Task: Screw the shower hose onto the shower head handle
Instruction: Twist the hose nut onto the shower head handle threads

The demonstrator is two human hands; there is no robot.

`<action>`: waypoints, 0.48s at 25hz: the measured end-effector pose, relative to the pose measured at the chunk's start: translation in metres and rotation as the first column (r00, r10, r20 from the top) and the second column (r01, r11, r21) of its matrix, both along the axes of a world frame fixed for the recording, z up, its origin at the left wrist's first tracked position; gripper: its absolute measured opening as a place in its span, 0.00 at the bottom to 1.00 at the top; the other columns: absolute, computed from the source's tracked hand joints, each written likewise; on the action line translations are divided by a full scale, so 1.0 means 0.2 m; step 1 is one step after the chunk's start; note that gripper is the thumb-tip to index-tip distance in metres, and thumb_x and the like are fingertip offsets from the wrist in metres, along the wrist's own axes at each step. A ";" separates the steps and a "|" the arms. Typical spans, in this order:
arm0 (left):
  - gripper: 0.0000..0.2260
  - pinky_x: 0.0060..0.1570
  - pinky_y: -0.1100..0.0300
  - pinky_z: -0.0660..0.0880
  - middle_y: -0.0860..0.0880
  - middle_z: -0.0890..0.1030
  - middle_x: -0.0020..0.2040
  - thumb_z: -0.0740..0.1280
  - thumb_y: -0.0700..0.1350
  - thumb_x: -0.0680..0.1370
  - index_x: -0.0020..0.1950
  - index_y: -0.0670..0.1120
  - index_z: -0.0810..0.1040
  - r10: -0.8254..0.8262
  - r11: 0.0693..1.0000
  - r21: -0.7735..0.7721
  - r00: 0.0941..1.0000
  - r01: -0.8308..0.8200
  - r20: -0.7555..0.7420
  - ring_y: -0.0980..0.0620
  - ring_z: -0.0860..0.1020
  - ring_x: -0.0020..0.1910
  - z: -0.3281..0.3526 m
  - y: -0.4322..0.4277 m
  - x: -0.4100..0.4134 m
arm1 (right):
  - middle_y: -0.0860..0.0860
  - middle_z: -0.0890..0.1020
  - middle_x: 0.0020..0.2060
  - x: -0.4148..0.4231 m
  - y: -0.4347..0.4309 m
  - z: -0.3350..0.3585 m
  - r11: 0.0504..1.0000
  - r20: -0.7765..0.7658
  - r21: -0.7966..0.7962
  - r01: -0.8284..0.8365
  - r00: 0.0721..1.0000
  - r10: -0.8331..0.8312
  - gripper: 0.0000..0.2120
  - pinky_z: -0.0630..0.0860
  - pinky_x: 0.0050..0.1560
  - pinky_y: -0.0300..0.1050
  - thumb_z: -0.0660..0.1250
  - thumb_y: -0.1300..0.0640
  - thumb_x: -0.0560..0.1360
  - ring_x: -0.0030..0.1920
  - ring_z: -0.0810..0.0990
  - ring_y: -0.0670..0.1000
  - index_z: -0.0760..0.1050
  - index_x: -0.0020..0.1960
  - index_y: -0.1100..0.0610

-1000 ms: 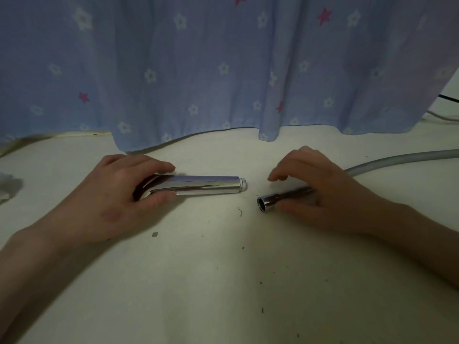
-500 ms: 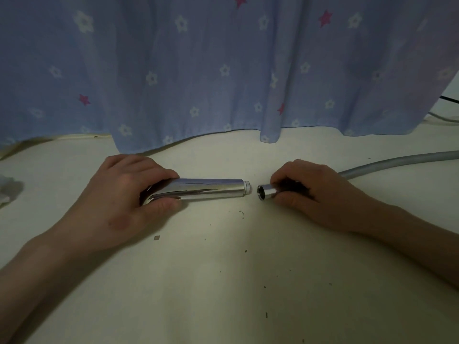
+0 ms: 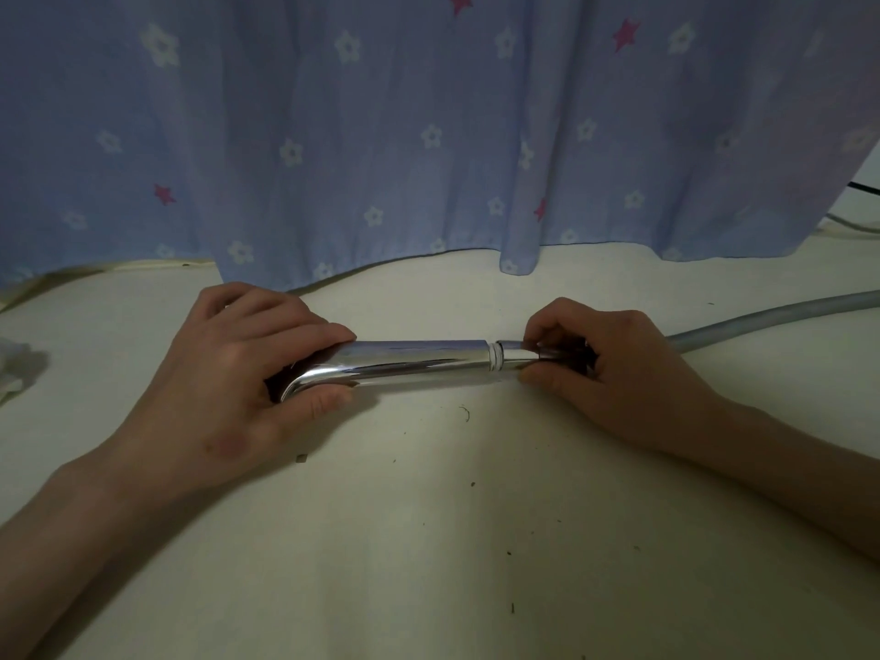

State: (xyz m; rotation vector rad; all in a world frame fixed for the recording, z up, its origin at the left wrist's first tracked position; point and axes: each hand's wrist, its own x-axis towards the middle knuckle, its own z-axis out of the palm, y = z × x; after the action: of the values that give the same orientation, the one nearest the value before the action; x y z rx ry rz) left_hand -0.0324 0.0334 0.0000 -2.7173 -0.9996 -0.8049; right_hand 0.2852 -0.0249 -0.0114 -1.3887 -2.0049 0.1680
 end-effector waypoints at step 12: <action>0.20 0.60 0.50 0.65 0.55 0.82 0.51 0.61 0.62 0.78 0.59 0.50 0.81 0.010 0.999 0.038 1.000 -0.009 -0.027 0.51 0.78 0.51 0.00 -0.02 0.01 | 0.40 0.77 0.35 0.01 0.00 -0.01 1.000 0.108 -0.012 -0.018 0.994 0.019 0.12 0.70 0.35 0.39 0.61 0.42 0.73 0.34 0.75 0.42 0.74 0.51 0.48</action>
State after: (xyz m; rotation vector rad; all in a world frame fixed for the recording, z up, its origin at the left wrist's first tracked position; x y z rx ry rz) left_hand -0.0295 0.0298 -0.0003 -2.6823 -0.9802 -0.7749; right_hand 0.2874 -0.0248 -0.0127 -1.4137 -2.1082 0.1146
